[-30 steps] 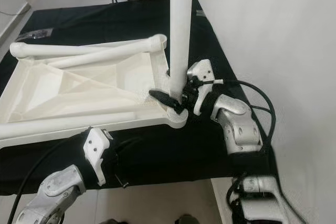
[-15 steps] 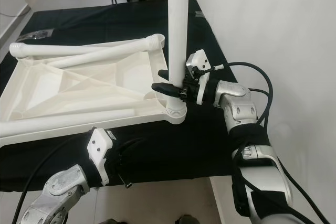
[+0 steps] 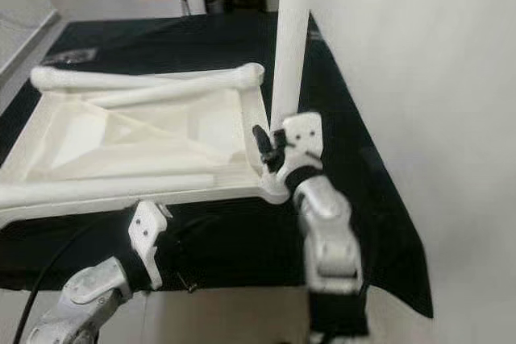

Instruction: Building children table

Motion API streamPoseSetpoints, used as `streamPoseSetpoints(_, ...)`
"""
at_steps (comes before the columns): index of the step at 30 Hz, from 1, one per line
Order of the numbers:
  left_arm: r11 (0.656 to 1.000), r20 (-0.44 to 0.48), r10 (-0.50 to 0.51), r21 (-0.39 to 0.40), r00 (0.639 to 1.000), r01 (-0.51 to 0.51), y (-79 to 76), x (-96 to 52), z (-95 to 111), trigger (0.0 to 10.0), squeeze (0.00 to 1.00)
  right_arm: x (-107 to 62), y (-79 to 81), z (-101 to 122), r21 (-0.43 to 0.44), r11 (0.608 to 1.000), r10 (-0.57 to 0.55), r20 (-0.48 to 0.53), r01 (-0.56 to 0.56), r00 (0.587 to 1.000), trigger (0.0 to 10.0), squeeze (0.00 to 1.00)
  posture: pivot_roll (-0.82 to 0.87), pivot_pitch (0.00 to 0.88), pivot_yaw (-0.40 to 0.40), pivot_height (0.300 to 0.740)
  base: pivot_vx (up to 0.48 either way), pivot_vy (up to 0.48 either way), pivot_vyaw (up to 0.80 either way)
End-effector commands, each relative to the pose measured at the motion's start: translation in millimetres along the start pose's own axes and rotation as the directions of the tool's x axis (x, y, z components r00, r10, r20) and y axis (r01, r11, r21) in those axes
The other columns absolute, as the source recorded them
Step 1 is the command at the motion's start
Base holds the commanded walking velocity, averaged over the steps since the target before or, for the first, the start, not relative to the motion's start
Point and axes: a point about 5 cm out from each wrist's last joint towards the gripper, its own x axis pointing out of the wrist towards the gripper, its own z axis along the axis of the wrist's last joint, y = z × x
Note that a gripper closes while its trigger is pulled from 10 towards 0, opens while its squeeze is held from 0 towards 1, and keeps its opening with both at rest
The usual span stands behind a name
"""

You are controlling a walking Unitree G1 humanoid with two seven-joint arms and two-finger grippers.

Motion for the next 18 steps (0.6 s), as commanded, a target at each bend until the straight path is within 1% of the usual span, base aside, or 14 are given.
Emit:
streamPoseSetpoints(1, 1.000, -0.010, -0.022, -0.010, 1.000, 0.022, -2.0, 0.6, -3, 10.0, 0.00, -2.3, 18.9, -40, 0.059, 0.995, 0.094, -0.203, -0.084, 0.975, 0.0, 0.00, -0.01, 0.141, 0.016, 0.740, 0.000, 0.000, 0.00)
streamPoseSetpoints(2, 1.000, -0.010, -0.022, -0.010, 1.000, 0.022, -2.0, 0.6, -3, 10.0, 0.00, -2.3, 18.9, -40, 0.059, 0.995, 0.094, -0.203, -0.084, 0.975, 0.0, 0.00, -0.01, 0.141, 0.016, 0.740, 0.000, 0.000, 0.00)
streamPoseSetpoints(3, 1.000, -0.012, -0.025, -0.008, 1.000, 0.025, -2.3, 0.6, -3, 10.0, 0.00, 4.2, 23.1, -39, 0.051, 0.989, 0.145, -0.203, -0.137, 0.968, 0.0, 0.00, -0.01, 0.137, 0.013, 0.740, 0.000, 0.000, 0.00)
streamPoseSetpoints(4, 1.000, -0.010, -0.015, -0.006, 1.000, 0.015, -2.3, 0.5, -3, 10.0, 0.00, 10.0, 19.2, -37, 0.046, 0.990, 0.143, -0.205, -0.136, 0.968, 10.0, 0.00, -0.02, 0.138, 0.016, 0.740, 0.000, 0.000, 0.00)
streamPoseSetpoints(6, 1.000, -0.001, 0.016, -0.007, 1.000, -0.016, -1.0, -0.1, -2, 10.0, 0.00, 15.0, 13.2, -30, 0.053, 0.988, 0.153, -0.177, -0.146, 0.972, 10.0, 0.00, -0.02, 0.138, 0.015, 0.740, 0.000, 0.000, 0.00)
streamPoseSetpoints(7, 1.000, 0.001, 0.022, -0.007, 1.000, -0.022, -0.8, 0.3, -2, 10.0, 0.00, 16.6, 11.8, -26, 0.065, 0.982, 0.187, -0.162, -0.178, 0.969, 10.0, 1.00, -0.01, 0.134, 0.016, 0.740, 0.000, 0.000, 0.00)
streamPoseSetpoints(9, 1.000, 0.001, 0.023, -0.007, 1.000, -0.023, -0.8, 0.6, -2, 10.0, 0.00, 17.4, 11.5, -24, 0.073, 0.976, 0.214, -0.153, -0.204, 0.965, 10.0, 1.00, -0.01, 0.133, 0.015, 0.740, 0.000, 0.000, 0.00)
streamPoseSetpoints(11, 1.000, 0.000, 0.019, -0.009, 1.000, -0.019, -0.9, 1.2, -2, 10.0, 0.00, 21.5, 5.7, -16, 0.059, 0.969, 0.244, -0.118, -0.239, 0.962, 10.0, 1.00, -0.01, 0.132, 0.018, 0.740, 0.000, 0.000, 0.00)
streamPoseSetpoints(12, 1.000, -0.001, 0.013, -0.013, 1.000, -0.013, -1.0, 1.8, -2, 10.0, 0.00, 26.3, -2.5, -8, 0.037, 0.957, 0.290, -0.083, -0.287, 0.954, 10.0, 0.65, -0.01, 0.134, 0.022, 0.740, 0.000, 0.000, 0.00)
streamPoseSetpoints(13, 1.000, -0.002, 0.007, -0.017, 1.000, -0.007, -1.1, 2.5, -2, 10.0, 0.00, 30.3, -11.5, 1, 0.020, 0.934, 0.358, -0.046, -0.357, 0.933, 10.0, 0.00, -0.01, 0.134, 0.023, 0.740, 0.000, 0.000, 0.00)
streamPoseSetpoints(14, 1.000, -0.002, 0.007, -0.017, 1.000, -0.007, -1.1, 2.5, -2, 10.0, 0.00, 30.3, -11.5, 1, 0.020, 0.934, 0.358, -0.046, -0.357, 0.933, 10.0, 0.00, -0.01, 0.134, 0.023, 0.740, 0.000, 0.000, 0.00)
streamPoseSetpoints(15, 1.000, -0.002, 0.002, -0.020, 1.000, -0.002, -1.1, 3.0, -2, 10.0, 0.00, 32.3, -17.5, 8, 0.007, 0.915, 0.404, -0.023, -0.404, 0.915, 10.0, 0.00, -0.01, 0.134, 0.023, 0.740, 0.000, 0.000, 0.00)
streamPoseSetpoints(17, 1.000, -0.001, -0.002, -0.022, 1.000, 0.001, -1.0, 3.9, -1, 10.0, 0.00, 33.1, -25.3, 12, 0.011, 0.856, 0.517, -0.028, -0.517, 0.856, 10.0, 0.00, -0.01, 0.135, 0.022, 0.740, 0.000, 0.000, 0.00)
streamPoseSetpoints(18, 1.000, -0.001, -0.002, -0.022, 1.000, 0.002, -1.2, 4.3, -1, 10.0, 0.00, 32.0, -27.6, 13, 0.000, 0.815, 0.579, -0.034, -0.579, 0.815, 10.0, 0.00, -0.01, 0.135, 0.018, 0.740, 0.000, 0.000, 0.00)
